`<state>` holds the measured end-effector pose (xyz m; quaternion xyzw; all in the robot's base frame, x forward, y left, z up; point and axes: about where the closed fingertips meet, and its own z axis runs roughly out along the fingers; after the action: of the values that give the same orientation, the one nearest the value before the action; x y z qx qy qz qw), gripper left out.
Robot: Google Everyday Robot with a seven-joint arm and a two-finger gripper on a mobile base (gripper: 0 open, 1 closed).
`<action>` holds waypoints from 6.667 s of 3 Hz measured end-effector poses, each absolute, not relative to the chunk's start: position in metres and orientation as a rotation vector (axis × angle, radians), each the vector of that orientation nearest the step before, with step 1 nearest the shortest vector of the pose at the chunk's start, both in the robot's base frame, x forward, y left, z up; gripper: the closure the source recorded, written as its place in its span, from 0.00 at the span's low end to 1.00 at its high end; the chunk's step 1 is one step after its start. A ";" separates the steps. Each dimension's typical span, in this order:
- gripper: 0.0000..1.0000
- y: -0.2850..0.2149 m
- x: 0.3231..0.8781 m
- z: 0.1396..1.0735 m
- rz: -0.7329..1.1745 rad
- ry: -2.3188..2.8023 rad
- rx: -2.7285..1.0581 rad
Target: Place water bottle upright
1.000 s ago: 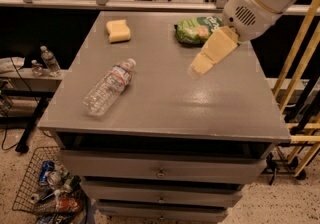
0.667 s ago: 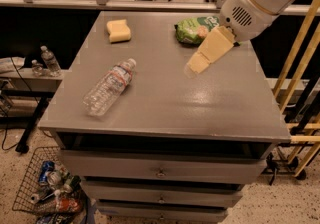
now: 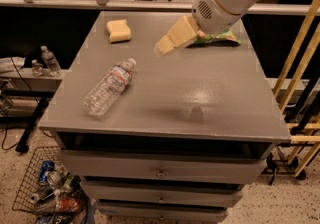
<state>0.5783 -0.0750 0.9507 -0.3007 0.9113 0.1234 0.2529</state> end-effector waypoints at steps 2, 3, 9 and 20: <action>0.00 -0.072 0.582 0.953 0.365 2.498 -0.712; 0.00 -0.059 0.591 0.949 0.419 2.540 -0.620; 0.00 0.032 0.602 0.910 0.476 2.853 0.045; 1.00 0.041 0.587 0.913 0.672 2.670 0.180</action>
Offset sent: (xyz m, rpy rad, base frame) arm 0.0042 0.0029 0.0022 0.0400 0.0120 -0.0707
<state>0.5874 0.0415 0.9131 0.0641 0.9501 0.2392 0.1898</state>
